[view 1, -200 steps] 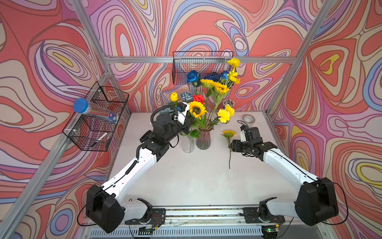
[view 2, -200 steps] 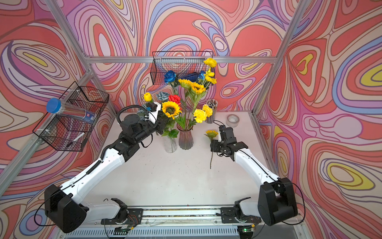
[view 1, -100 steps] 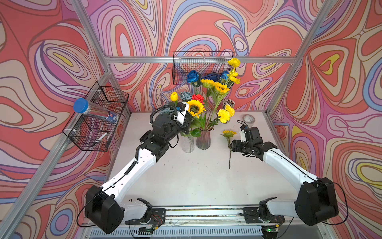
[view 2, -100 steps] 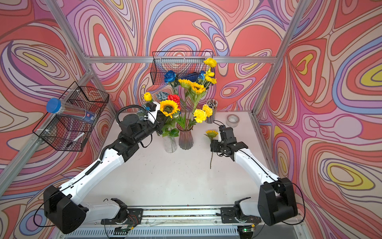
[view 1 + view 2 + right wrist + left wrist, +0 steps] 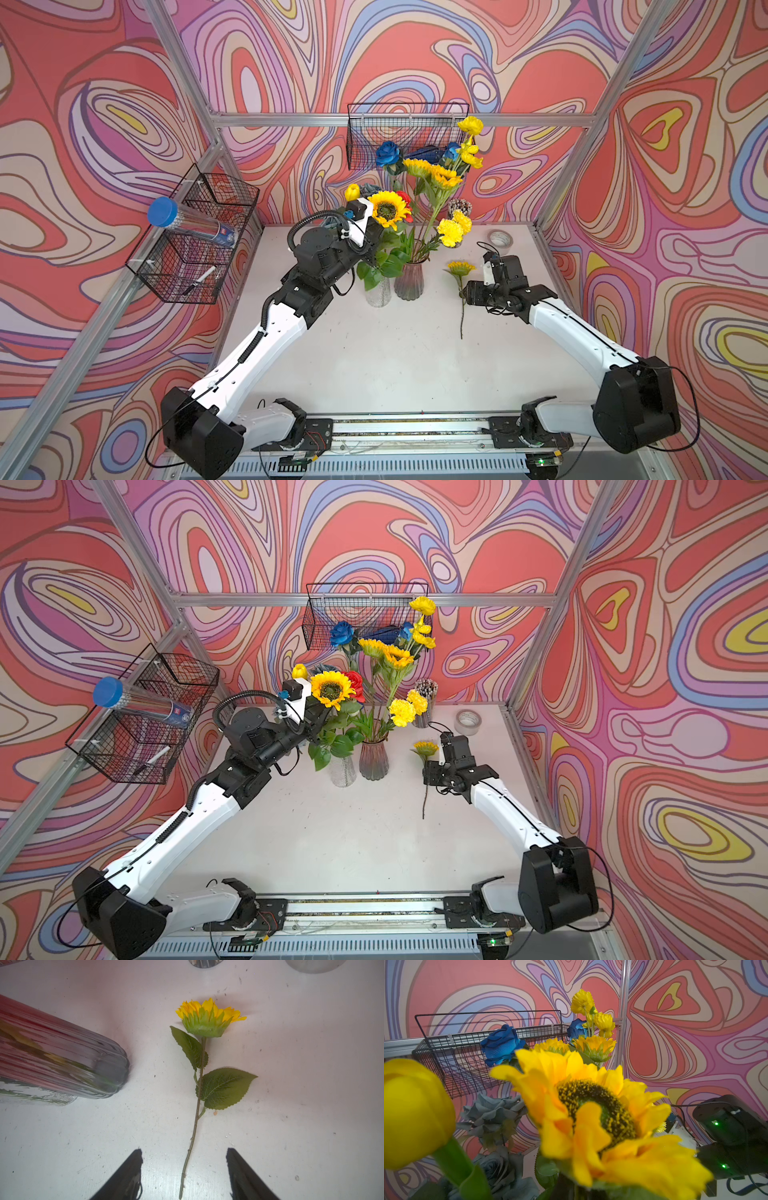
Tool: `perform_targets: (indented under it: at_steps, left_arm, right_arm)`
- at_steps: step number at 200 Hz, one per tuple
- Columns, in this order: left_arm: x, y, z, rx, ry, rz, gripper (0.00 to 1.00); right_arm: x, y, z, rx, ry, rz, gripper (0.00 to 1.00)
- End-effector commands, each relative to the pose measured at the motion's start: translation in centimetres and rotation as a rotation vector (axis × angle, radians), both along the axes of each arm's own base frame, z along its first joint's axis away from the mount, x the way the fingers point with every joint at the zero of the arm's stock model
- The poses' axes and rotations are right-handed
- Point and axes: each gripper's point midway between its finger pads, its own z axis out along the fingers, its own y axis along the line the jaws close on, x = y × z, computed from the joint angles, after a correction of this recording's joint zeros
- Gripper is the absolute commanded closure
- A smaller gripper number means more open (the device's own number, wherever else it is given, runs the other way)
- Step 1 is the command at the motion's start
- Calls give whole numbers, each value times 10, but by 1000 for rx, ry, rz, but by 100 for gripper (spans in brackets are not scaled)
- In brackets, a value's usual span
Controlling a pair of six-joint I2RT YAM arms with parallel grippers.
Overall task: Pick out yellow flowers from the vase
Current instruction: Pick up the flower from the vase.
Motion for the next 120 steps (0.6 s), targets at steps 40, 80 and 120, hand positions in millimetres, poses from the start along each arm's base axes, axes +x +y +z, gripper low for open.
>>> perform_targets:
  at_steps: [40,80,120]
  left_arm:
    - [-2,3,26,3,-68,18,92]
    - [-5,8,42,-10,-94,34,93]
    - [-17,7,58,-20,-104,-6,95]
  right_arm:
    - [0,0,3,9,-14,3,32]
    - [1,0,6,9,-14,4,32]
    - [2,1,6,10,-15,6,32]
